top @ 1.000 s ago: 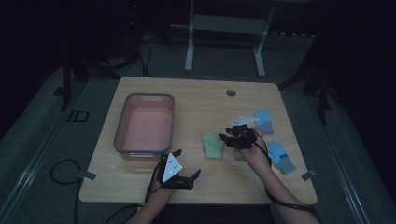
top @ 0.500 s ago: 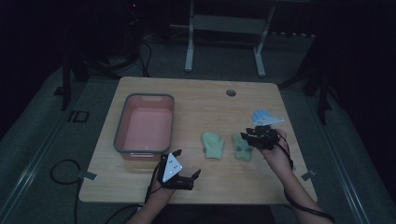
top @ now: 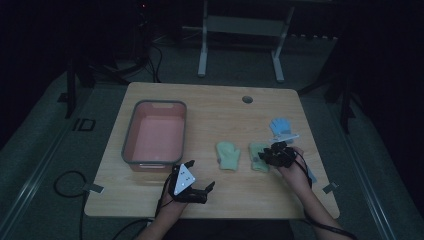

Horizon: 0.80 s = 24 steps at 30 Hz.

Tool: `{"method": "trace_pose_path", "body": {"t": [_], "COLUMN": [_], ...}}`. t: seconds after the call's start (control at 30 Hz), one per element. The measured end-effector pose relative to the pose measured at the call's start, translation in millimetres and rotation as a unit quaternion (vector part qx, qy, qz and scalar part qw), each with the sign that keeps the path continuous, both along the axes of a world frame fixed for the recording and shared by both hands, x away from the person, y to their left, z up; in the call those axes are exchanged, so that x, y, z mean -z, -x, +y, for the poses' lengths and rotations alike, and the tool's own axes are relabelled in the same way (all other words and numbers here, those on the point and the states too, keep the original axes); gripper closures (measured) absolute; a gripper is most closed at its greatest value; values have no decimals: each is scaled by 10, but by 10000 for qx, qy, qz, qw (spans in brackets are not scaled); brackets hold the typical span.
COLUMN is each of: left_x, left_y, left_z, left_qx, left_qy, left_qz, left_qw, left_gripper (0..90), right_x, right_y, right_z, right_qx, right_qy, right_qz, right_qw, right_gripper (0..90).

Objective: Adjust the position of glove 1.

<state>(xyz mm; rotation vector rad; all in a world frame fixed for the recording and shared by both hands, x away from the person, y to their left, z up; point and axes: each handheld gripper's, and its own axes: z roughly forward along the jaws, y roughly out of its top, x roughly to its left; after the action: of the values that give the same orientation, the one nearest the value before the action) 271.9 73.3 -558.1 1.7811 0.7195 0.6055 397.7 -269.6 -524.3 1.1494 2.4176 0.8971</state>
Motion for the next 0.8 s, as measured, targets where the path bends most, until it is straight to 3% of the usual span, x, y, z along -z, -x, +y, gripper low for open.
{"method": "trace_pose_path", "body": {"t": [0.07, 0.13, 0.23, 0.27, 0.4, 0.53, 0.63, 0.8], "left_x": [0, 0, 1, 1, 0, 0, 0, 0], "left_y": [0, 1, 2, 3, 1, 2, 2, 1], "left_z": [0, -1, -2, -2, -1, 0, 1, 1], "left_qx": [5, 8, 5, 1, -4, -13, -13, -13], "left_qy": [0, -3, -5, -4, -3, 1, 6, 4], "left_qz": [3, -2, -7, -10, -2, -10, -10, -5], "left_qw": [10000, 10000, 10000, 10000, 10000, 10000, 10000, 10000], "left_gripper": [10, 10, 10, 10, 10, 10, 10, 10], "right_x": [70, 123, 127, 135, 127, 100, 48, -262], "right_y": [-36, -53, -56, -50, -26, -16, -6, 11], "right_z": [13, 11, 7, 11, 52, 78, 72, 80], "right_qx": [11, -40, -15, 16, 58, 94, 128, 132], "right_qy": [130, 74, 2, -15, 76, 146, 82, -104], "right_qz": [98, 104, 174, 168, 145, 106, 71, -200], "right_qw": [9999, 9999, 9998, 9999, 9998, 9998, 9999, 9997], "right_gripper": [629, 642, 685, 737, 825, 853, 860, 866]}}
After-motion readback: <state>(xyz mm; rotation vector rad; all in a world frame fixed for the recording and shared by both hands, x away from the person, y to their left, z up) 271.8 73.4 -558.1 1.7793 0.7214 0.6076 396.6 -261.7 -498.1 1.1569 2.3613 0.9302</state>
